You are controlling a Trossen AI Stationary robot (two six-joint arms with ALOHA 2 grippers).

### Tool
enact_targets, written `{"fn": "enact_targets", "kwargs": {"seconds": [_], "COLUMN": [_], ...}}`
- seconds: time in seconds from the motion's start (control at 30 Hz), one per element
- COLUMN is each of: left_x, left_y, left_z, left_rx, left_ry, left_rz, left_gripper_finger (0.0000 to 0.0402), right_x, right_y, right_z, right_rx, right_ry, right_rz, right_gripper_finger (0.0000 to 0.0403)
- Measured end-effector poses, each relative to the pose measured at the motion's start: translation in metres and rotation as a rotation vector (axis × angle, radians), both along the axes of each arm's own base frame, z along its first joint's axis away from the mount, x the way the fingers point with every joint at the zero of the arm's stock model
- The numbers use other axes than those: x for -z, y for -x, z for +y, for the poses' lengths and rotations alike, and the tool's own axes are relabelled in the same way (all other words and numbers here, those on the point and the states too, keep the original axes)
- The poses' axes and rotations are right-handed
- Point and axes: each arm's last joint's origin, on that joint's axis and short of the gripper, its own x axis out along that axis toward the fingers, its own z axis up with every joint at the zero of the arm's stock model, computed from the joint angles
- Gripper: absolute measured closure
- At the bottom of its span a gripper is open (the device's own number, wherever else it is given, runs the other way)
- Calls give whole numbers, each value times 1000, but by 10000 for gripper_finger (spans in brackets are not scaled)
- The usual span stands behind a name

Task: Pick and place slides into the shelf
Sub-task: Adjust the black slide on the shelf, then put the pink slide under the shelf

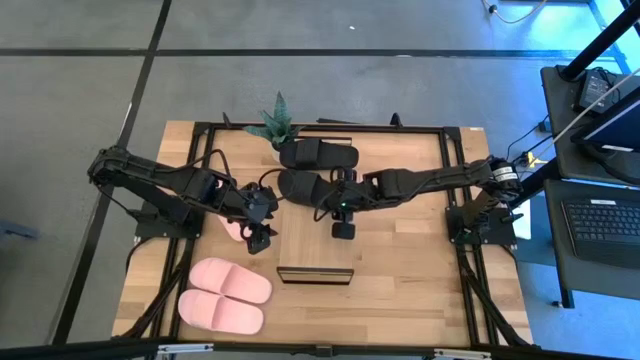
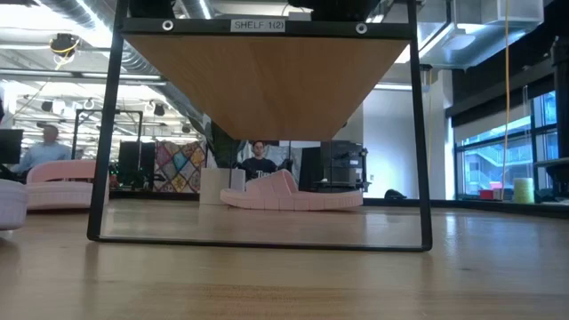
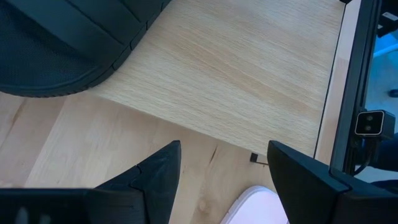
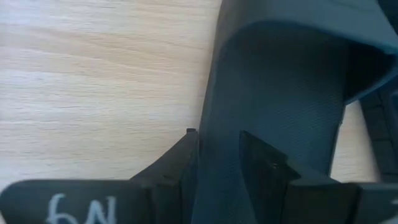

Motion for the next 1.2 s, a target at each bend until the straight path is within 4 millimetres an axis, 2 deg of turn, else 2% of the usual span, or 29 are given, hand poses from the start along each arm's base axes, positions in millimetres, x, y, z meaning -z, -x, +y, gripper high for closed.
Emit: {"fn": "enact_targets", "kwargs": {"seconds": [0.2,0.4,0.6,0.7,0.77,0.9,1.03,1.2], "left_x": [0,0,0,1,0,-1,4,13], "left_y": [0,0,0,3,7,17,27,38], "left_z": [0,0,0,1,2,7,11,19], "left_rx": [0,-3,-23,-30,-54,-145,-254,-431], "left_ry": [0,2,14,13,16,-14,-71,-150], "left_rz": [0,0,1,24,40,72,159,279], "left_gripper_finger": [172,172,172,172,172,172,172,172], "right_x": [-1,0,-1,-15,-32,-67,-94,-98], "right_y": [0,0,2,2,4,22,55,97], "right_z": [-7,-16,-14,-10,-7,-7,-15,-28], "right_rx": [67,116,119,112,104,101,123,178], "right_ry": [76,62,60,44,36,24,14,6], "right_rz": [-7,-8,13,-28,-77,-152,-209,-245], "right_gripper_finger": [287,287,287,287,287,287,287,287]}}
